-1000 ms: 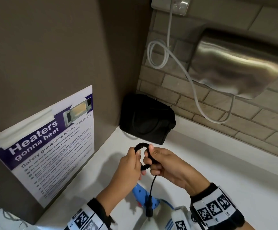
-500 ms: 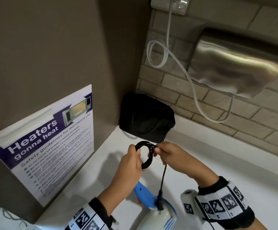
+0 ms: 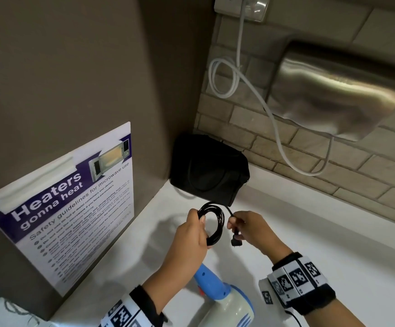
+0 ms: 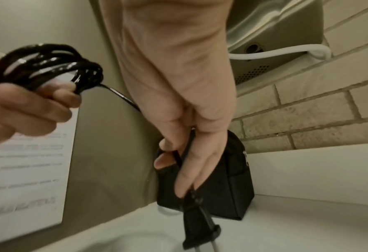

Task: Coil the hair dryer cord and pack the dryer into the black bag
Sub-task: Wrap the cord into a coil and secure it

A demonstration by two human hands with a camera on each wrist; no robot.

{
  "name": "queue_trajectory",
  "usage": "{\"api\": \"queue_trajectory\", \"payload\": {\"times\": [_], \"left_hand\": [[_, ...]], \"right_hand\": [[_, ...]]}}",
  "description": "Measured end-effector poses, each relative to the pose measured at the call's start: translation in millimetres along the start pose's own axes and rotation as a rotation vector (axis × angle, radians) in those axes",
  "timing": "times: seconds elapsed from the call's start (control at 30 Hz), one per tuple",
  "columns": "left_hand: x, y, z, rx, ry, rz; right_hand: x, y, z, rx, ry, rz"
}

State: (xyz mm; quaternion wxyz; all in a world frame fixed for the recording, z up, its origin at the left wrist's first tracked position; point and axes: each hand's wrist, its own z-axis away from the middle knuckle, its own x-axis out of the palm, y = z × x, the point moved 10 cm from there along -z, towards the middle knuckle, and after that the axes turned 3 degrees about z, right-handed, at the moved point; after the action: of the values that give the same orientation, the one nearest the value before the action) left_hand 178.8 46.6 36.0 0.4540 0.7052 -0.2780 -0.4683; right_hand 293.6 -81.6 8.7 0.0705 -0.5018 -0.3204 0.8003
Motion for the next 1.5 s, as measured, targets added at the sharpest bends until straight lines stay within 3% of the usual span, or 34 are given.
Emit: {"api": "queue_trajectory", "payload": {"times": [0.17, 0.43, 0.87, 1.13, 1.37, 1.5], "left_hand": [[-3, -8, -6, -0.014, 0.014, -0.038], [7, -9, -6, -0.001, -0.070, 0.007], [11, -7, 1, -0.033, -0.080, 0.204], [15, -8, 2, -0.115, -0.127, 0.288], [12, -7, 3, -0.122, -0.150, 0.310], [16, 7, 8, -0.092, -0.235, 0.297]], "right_hand": [[3, -19, 10, 0.044, -0.073, -1.008], [20, -28, 14, 0.356, -0.046, -1.773], [43, -30, 13, 0.474, -0.055, -1.991], [40, -33, 4, 0.486, -0.084, -2.288], [52, -21, 0, 0.520, 0.025, -2.151], [51, -19, -1, 0.514, 0.056, -2.108]]}}
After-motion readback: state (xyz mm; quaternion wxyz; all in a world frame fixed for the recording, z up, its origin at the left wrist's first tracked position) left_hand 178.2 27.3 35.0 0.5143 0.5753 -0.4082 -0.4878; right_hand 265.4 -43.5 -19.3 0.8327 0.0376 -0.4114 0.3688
